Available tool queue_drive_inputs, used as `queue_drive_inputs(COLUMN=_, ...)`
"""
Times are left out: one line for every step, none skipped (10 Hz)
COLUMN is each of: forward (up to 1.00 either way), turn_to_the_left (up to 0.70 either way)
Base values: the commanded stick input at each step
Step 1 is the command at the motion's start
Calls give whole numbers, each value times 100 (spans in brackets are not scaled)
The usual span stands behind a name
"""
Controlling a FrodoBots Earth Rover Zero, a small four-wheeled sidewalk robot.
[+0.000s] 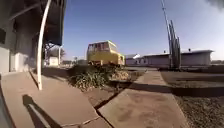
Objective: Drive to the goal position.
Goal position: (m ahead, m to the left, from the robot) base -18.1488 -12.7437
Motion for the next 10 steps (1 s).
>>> queue_drive_inputs(forward=0, turn_to_the_left=-45)
queue_drive_inputs(forward=0, turn_to_the_left=-45)
queue_drive_inputs(forward=0, turn_to_the_left=-45)
queue_drive_inputs(forward=0, turn_to_the_left=-45)
queue_drive_inputs(forward=0, turn_to_the_left=-45)
queue_drive_inputs(forward=0, turn_to_the_left=-45)
queue_drive_inputs(forward=0, turn_to_the_left=-45)
queue_drive_inputs(forward=0, turn_to_the_left=-45)
queue_drive_inputs(forward=0, turn_to_the_left=-45)
queue_drive_inputs(forward=45, turn_to_the_left=-27)
